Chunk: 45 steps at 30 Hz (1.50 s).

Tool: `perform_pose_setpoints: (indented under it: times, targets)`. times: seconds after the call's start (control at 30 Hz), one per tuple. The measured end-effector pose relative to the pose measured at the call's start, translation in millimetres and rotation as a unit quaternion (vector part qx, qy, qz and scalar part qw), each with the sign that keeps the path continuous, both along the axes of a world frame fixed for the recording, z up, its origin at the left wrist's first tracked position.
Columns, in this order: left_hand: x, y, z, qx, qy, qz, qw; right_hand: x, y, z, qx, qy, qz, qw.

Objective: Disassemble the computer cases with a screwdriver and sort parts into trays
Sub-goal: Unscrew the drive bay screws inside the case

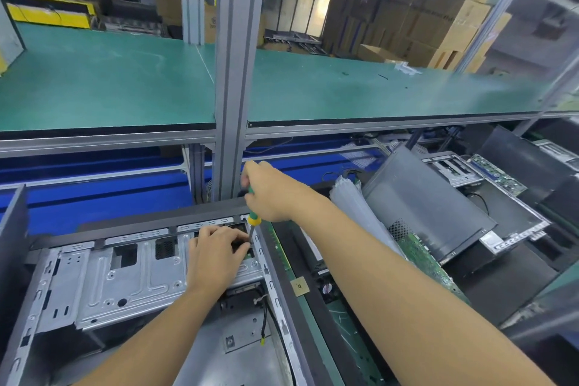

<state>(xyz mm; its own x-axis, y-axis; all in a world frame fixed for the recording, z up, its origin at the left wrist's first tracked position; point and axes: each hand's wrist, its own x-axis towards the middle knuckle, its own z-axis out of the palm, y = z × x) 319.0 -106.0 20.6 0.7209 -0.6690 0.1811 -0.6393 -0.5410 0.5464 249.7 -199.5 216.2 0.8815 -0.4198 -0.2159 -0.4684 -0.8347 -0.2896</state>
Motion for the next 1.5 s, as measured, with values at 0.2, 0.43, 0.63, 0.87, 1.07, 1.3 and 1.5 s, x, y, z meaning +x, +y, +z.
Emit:
perform_pose_setpoints:
  times: [0.2, 0.43, 0.63, 0.87, 1.07, 1.3, 1.5]
  targets:
    - [0, -1, -2, 0.0, -0.009, -0.001, 1.0, 2, 5, -8, -0.057, 0.016, -0.045, 0.997]
    - [0, -1, -1, 0.001, 0.0, 0.001, 1.0, 7, 3, -15, -0.154, -0.01, -0.046, 0.987]
    - [0, 0, -1, -0.009, 0.0, -0.001, 1.0, -4, -2, 1, -0.044, 0.017, -0.002, 0.999]
    - [0, 0, 1, -0.006, 0.008, -0.001, 1.0, -3, 1, -1, -0.063, 0.045, -0.056, 0.995]
    - [-1, 0, 2, -0.007, 0.01, -0.002, 1.0, 3, -1, -7, -0.133, 0.011, -0.036, 0.99]
    - [-2, 1, 2, -0.003, 0.007, -0.003, 1.0, -1, -3, 11, -0.038, 0.068, 0.049, 0.996]
    - [-1, 1, 1, -0.004, 0.002, -0.002, 1.0, 2, 2, 13, -0.053, 0.083, 0.008, 0.995]
